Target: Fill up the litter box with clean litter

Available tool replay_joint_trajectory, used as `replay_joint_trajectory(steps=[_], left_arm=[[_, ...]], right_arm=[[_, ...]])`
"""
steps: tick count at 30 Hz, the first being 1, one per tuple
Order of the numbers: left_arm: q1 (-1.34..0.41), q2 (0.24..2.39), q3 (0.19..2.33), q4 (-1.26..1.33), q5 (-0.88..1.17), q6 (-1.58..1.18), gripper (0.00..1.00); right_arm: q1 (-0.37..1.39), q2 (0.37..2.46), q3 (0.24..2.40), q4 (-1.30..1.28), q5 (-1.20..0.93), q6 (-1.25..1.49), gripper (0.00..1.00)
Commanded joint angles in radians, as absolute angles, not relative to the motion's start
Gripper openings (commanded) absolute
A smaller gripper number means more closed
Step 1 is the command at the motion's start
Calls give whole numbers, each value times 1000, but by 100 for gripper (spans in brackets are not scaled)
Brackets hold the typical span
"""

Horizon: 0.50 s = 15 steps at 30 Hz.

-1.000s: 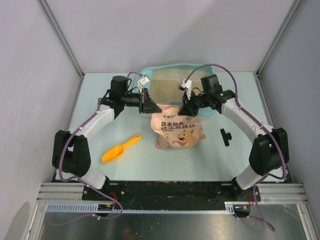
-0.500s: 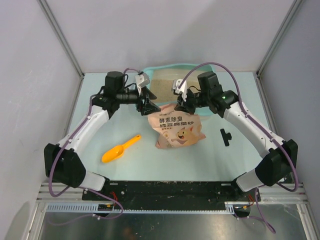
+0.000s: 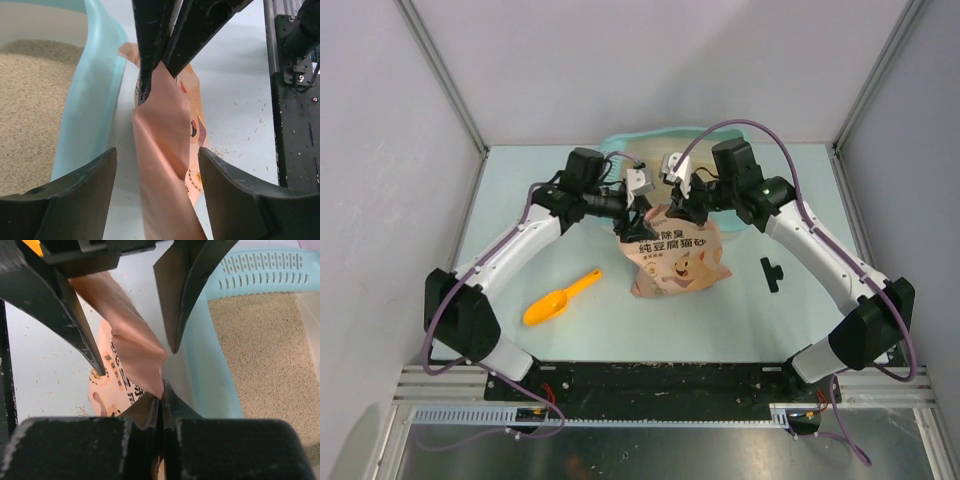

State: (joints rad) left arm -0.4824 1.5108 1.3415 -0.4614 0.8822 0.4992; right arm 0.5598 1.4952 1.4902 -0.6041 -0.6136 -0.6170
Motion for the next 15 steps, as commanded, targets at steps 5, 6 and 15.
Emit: replay_joint_trajectory(steps=[5,6,15], left_arm=[[-529,1560,1405,-488,844,594,28],[-529,1556,1402,-488,839,595,21],[-511,1396,1304,-492,807,588,0]], right_arm=[[565,1467,1572,-554,-623,-568,0],[565,1460,1574,-557,-605,-558,0],[486,1413,1592,-609,-264,-233,81]])
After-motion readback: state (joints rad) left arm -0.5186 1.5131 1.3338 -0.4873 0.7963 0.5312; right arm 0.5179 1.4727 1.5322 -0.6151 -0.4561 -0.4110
